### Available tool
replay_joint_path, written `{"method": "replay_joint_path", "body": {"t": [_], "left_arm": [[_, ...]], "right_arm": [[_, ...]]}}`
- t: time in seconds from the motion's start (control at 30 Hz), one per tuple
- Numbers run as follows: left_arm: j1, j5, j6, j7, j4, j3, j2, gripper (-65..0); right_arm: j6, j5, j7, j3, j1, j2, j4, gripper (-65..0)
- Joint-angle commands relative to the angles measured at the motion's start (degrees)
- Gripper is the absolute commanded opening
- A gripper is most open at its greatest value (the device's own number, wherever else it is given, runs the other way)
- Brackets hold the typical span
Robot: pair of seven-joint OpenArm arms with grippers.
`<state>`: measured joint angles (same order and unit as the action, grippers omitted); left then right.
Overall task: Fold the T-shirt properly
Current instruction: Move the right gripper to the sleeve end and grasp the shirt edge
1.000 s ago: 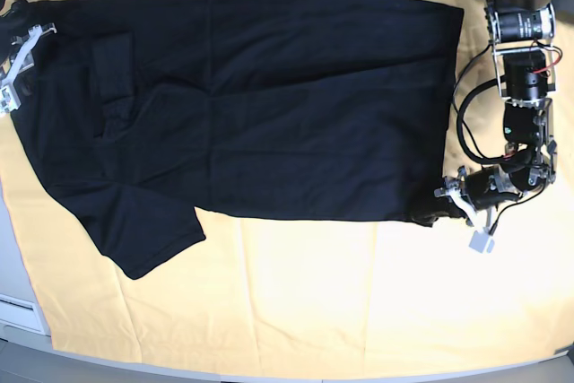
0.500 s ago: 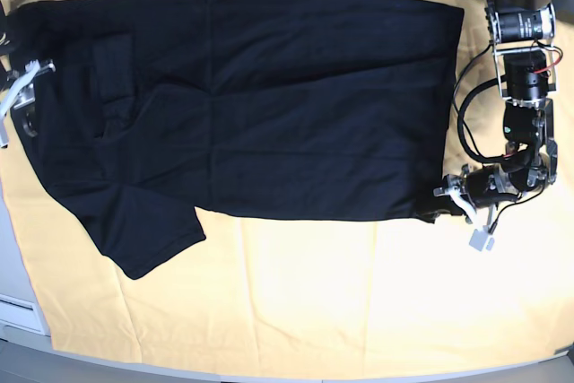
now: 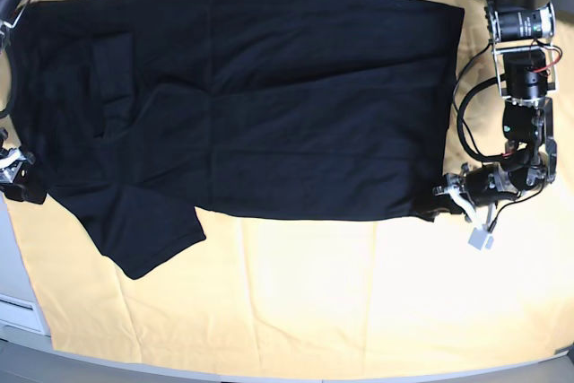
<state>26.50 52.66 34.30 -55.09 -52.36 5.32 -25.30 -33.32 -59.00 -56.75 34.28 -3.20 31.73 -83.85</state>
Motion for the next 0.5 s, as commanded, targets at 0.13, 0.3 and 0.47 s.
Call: {"method": "replay_joint_path", "body": {"t": [0.13,0.3,0.47], "left_arm": [[1.62,1.22,0.44,1.03,-0.87,0.37,-0.39,-65.0],[1.64,1.2,0.46,1.03,-0.87,0.37,-0.42,-65.0],[1.62,1.18,0.44,1.01,-0.87,0.37,-0.44,-65.0]], "right_arm": [[-1.57,0.24,1.46,-6.38,-8.46,1.62,6.78,-32.2],[-0.17,9.38,4.5,-19.04,-16.09,1.57,11.85,-32.2],[2.51,18.25,8.7,-26.95,-22.91,1.29,18.38,-32.2]]}}
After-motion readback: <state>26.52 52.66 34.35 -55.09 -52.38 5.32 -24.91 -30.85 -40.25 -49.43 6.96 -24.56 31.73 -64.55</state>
